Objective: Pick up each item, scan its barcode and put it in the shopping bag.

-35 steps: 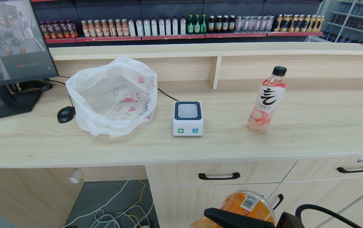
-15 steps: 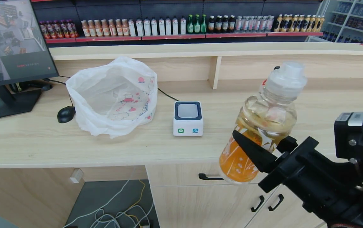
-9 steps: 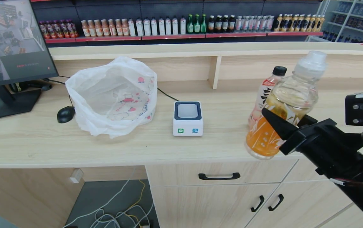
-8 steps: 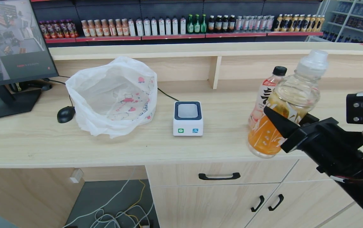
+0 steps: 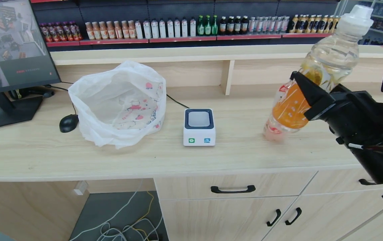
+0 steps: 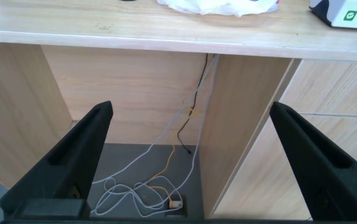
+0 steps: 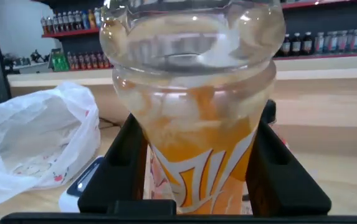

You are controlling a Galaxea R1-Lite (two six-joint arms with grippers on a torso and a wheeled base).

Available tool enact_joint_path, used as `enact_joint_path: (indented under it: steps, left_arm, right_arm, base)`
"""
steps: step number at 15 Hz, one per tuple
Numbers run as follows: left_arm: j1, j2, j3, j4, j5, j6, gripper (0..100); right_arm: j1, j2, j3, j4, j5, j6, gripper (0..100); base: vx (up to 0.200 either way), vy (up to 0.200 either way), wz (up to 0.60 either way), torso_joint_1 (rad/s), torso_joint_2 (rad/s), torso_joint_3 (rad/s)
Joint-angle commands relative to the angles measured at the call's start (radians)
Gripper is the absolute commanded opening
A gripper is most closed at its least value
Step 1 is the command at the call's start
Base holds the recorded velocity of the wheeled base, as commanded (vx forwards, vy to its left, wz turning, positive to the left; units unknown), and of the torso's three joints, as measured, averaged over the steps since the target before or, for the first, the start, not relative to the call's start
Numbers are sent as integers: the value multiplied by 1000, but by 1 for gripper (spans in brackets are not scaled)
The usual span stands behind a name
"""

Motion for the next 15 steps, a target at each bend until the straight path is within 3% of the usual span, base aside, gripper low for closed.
enact_joint_path:
  steps: [1,10,15]
  left_arm:
    - [0,0,0,0,0,0,100]
    - [-2,0,0,0,0,1,100]
    - [0,0,0,0,0,3,100]
  right_arm:
    - [-5,18,-14,9,2,-1,0]
    - [-5,26,-43,9,4,-3,0]
    - [-4,20,-58,9,10,-1,0]
  base:
    - [0,200,0,27,7,-2]
    - [0,200,0,3,2,2]
    - [0,0,0,0,0,0]
